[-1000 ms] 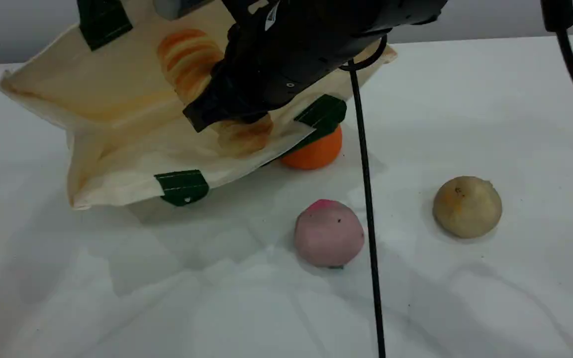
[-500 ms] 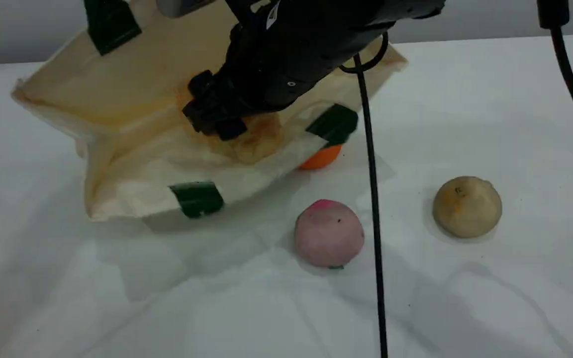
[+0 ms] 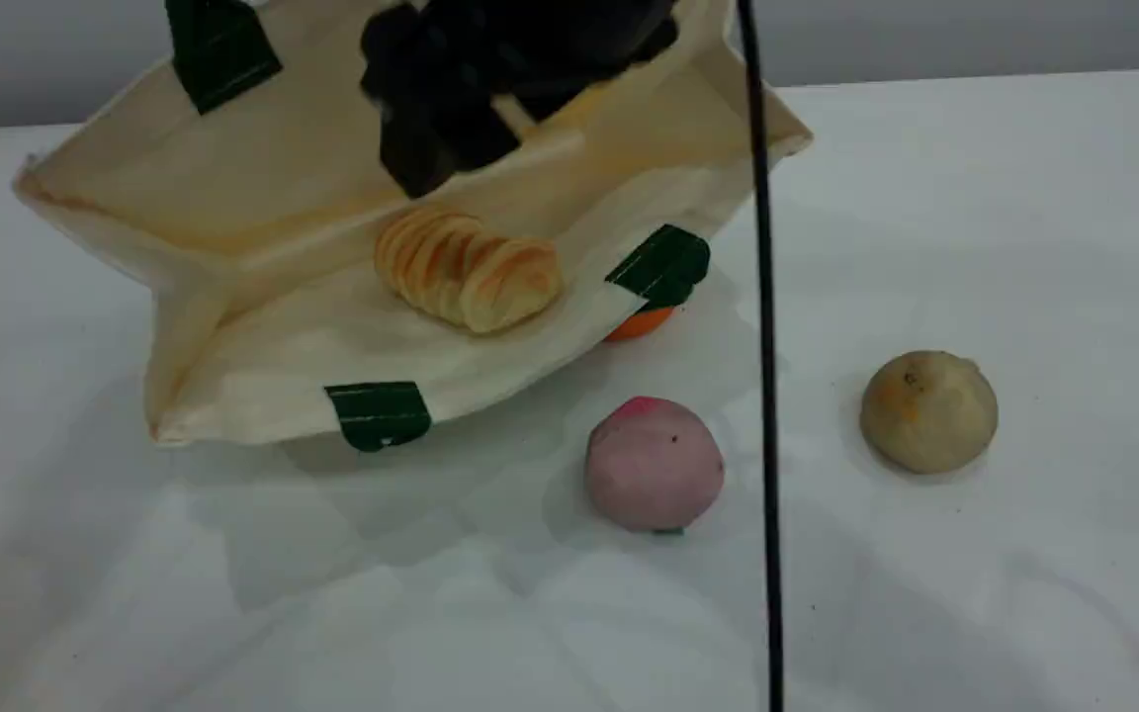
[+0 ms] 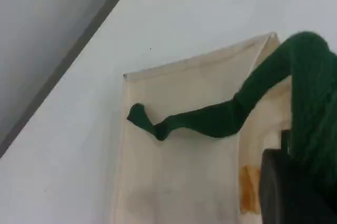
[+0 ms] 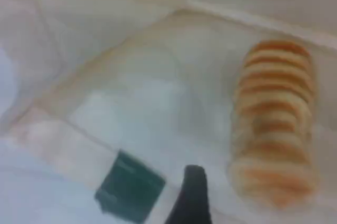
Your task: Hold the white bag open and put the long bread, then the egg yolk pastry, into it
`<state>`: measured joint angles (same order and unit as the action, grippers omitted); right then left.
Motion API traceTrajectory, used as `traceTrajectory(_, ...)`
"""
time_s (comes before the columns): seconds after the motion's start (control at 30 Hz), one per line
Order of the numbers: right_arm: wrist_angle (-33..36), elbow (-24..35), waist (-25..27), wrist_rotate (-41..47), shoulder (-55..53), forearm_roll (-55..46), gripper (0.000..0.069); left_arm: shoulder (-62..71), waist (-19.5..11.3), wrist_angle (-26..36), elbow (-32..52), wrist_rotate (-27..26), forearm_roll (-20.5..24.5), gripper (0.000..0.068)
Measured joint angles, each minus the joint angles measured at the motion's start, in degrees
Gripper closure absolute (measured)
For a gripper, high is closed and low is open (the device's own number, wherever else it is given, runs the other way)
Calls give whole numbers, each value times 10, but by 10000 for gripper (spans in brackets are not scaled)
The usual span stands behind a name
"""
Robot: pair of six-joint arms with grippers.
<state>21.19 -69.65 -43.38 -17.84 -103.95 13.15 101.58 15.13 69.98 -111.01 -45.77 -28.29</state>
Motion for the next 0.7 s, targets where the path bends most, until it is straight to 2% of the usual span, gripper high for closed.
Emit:
traceTrajectory(0.27,120,0,0,100,103,-102,104,0,0,0,0,0,0,608)
traceTrajectory(0.43,239,0,0,206,158,-220,104,0,0,0,0,0,0,608)
traceTrajectory(0.6,366,3,0,312,167,-327,104,0,0,0,0,0,0,608)
traceTrajectory(0.7,407,13,0,334,167,-352,104,0,0,0,0,0,-2,608)
